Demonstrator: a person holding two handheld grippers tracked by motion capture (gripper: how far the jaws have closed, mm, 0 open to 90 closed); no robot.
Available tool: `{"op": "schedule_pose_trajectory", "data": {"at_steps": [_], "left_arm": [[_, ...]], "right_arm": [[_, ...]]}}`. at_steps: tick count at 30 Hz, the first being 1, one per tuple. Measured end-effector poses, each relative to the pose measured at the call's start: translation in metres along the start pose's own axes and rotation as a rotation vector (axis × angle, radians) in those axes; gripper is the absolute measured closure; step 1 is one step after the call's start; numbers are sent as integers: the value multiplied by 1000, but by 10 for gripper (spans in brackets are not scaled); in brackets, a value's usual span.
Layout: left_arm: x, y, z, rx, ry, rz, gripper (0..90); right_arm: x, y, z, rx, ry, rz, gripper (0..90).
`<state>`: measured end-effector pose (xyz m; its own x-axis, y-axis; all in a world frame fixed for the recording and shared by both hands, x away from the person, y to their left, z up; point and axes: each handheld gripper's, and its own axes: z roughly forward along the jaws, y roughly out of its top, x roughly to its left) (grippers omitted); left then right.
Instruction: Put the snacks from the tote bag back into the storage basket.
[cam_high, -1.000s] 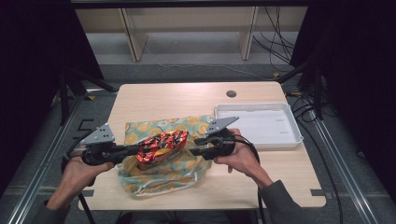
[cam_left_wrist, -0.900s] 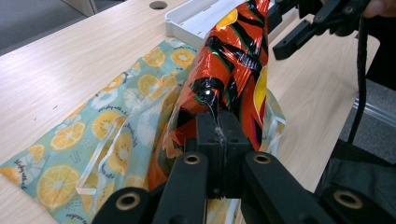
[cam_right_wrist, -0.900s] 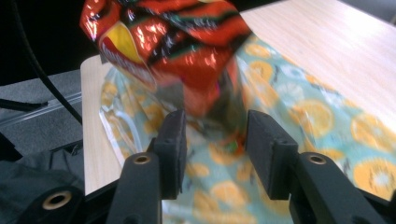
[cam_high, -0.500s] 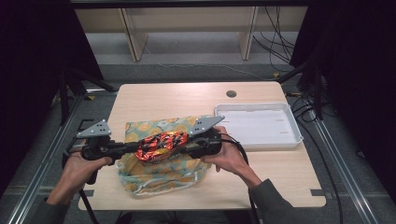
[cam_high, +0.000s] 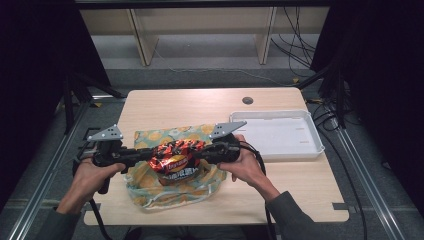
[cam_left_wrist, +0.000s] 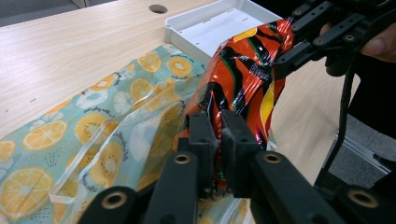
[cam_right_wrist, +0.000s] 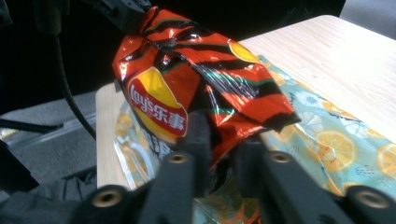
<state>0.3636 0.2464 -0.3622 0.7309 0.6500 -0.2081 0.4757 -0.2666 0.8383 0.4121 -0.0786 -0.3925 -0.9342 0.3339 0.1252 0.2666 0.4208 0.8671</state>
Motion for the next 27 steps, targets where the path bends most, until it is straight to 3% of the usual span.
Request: {"op": "schedule_pose_trajectory", "data": {"at_steps": [1, 2, 6, 9, 11, 12, 14, 18, 19, 21, 24, 25, 26, 27], "left_arm": [[0, 0, 0, 0, 0, 0, 764], [-1, 0, -2, -1, 7, -5, 732], [-5, -7, -10, -24, 56, 27, 477], [-9, -18, -17, -26, 90, 47, 364], [-11, -24, -17, -23, 112, 37, 330], [-12, -36, -16, -4, 162, 48, 317], [-11, -49, -13, 13, 194, 38, 294], [-7, -68, -9, 56, 209, 16, 252], [-7, -71, -8, 49, 221, 14, 245], [-7, -76, -7, 55, 226, 14, 236], [-5, -80, -7, 87, 249, 47, 214], [-4, -82, -7, 94, 253, 48, 212], [-3, -84, -7, 105, 255, 37, 207], [-2, -85, -6, 110, 261, 41, 207]], "right_arm": [[0, 0, 0, 0, 0, 0, 869], [1, -1, 1, 9, 0, 43, 891], [2, -1, 2, 5, 9, 59, 896], [1, -1, 1, 1, 10, 67, 897], [0, -1, 3, -22, -1, 65, 898], [-1, -1, 1, -3, 14, 71, 899], [-1, 0, 1, -6, 18, 72, 900], [0, 2, 3, -28, 14, 77, 900], [0, 3, 3, -34, 13, 65, 900], [1, 6, 2, -12, 25, 66, 900], [3, 9, 3, -26, 40, 77, 900], [3, 10, 4, -50, 52, 64, 900], [5, 12, 3, -39, 56, 92, 900], [5, 14, 4, -49, 69, 92, 900]]}}
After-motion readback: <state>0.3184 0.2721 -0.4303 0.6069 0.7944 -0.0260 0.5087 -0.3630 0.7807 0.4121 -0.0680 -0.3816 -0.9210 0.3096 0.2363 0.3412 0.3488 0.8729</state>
